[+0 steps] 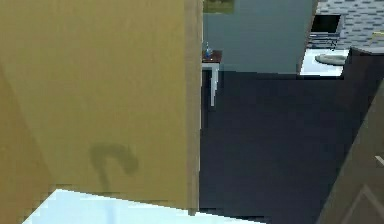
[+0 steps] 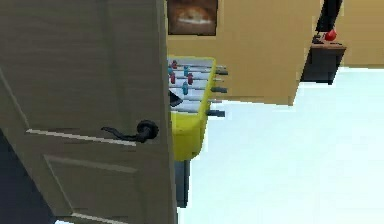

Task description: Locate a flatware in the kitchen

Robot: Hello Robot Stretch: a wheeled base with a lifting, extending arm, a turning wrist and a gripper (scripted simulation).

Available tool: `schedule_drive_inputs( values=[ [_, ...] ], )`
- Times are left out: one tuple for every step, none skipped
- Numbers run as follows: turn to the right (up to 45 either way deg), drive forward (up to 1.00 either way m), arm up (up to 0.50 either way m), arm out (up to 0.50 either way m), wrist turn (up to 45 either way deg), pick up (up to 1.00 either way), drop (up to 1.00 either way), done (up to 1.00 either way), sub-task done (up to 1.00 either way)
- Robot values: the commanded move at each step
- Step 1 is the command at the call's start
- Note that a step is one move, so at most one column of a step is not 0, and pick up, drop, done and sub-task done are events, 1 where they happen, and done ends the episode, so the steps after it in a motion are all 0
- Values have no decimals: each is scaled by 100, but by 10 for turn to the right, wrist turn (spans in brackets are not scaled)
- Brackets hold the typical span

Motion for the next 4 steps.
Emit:
schedule_drive_inputs(
  values=[
    [0, 35, 0, 0, 0, 0, 0, 0, 0],
    [330, 0, 0, 0, 0, 0, 0, 0, 0],
    [0, 100, 0, 0, 0, 0, 0, 0, 0],
    [0, 100, 0, 0, 0, 0, 0, 0, 0]
  ],
)
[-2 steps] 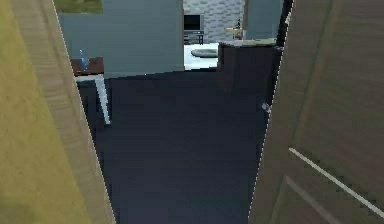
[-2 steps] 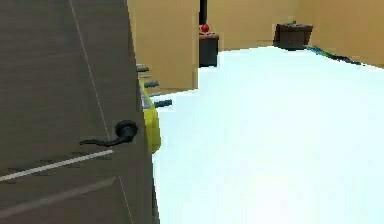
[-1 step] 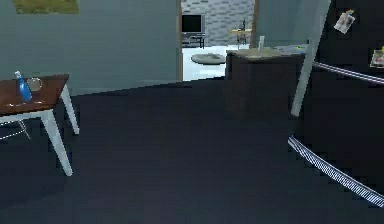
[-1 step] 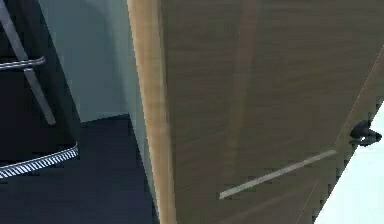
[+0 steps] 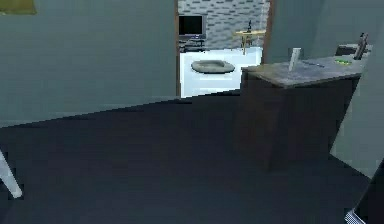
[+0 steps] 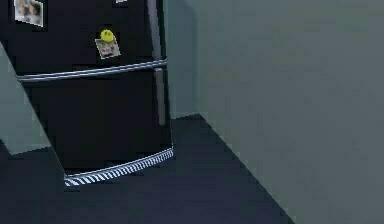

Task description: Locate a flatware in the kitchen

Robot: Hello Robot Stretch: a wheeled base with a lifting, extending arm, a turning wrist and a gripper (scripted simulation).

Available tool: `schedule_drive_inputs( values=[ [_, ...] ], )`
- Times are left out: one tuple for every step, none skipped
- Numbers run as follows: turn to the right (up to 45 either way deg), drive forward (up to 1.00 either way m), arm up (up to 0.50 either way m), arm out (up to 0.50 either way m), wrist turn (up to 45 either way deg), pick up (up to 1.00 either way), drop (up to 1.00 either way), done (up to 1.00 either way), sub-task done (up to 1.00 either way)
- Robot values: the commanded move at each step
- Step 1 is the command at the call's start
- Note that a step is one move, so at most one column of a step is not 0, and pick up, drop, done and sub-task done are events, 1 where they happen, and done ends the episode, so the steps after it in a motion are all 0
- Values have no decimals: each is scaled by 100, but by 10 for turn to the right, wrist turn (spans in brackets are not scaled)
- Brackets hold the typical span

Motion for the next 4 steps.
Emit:
schedule_drive_inputs(
  values=[
    [30, 0, 0, 0, 0, 0, 0, 0, 0],
    [-60, 0, 0, 0, 0, 0, 0, 0, 0],
    [0, 100, 0, 0, 0, 0, 0, 0, 0],
    [0, 100, 0, 0, 0, 0, 0, 0, 0]
  ],
)
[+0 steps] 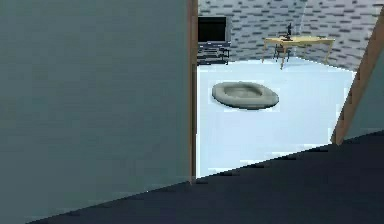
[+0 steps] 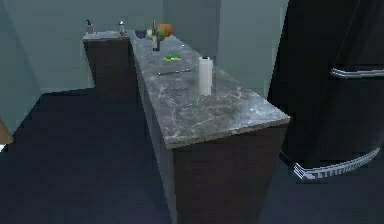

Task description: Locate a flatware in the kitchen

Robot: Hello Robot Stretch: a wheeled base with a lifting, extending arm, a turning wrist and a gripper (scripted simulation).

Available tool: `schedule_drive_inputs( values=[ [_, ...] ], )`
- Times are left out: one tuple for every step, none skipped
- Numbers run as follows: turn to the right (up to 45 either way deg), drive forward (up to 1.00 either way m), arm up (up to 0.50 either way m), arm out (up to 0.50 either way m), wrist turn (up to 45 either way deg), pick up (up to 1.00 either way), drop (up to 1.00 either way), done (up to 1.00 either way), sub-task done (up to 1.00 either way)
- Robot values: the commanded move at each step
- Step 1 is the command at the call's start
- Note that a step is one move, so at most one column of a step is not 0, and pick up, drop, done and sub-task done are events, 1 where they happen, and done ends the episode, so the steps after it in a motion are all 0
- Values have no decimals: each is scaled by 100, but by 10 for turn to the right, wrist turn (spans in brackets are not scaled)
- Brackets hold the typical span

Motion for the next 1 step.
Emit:
schedule_drive_inputs(
  values=[
    [0, 15, 0, 0, 0, 0, 0, 0, 0]
  ],
)
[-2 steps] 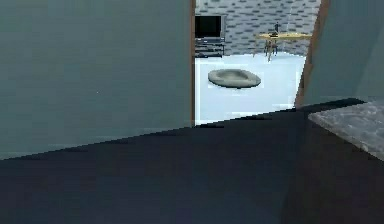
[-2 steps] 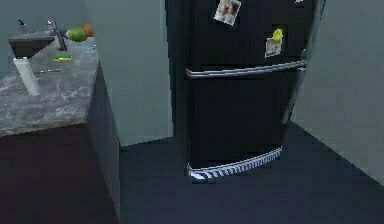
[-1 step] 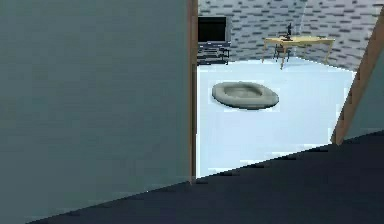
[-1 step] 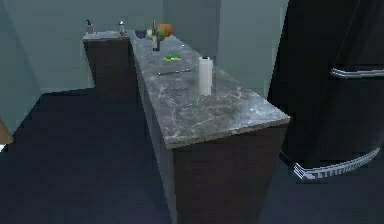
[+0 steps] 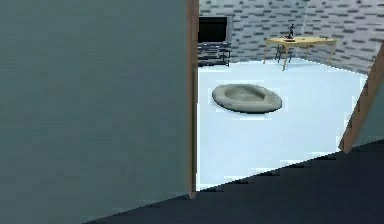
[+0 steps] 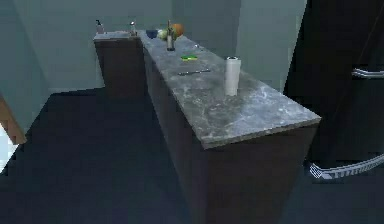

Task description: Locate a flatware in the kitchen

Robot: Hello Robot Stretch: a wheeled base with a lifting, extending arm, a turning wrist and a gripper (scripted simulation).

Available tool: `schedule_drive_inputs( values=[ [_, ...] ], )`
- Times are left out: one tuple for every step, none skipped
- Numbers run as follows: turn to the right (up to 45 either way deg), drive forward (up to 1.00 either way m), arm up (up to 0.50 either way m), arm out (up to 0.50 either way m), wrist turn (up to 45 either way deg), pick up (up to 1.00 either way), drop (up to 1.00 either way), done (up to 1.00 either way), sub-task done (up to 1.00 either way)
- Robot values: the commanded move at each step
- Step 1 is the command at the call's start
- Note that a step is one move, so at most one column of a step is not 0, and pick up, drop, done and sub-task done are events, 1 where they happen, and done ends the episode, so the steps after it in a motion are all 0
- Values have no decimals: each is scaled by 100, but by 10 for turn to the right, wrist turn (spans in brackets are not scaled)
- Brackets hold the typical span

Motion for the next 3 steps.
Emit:
schedule_drive_inputs(
  values=[
    [450, 0, 0, 0, 0, 0, 0, 0, 0],
    [60, 0, 0, 0, 0, 0, 0, 0, 0],
    [0, 15, 0, 0, 0, 0, 0, 0, 0]
  ],
)
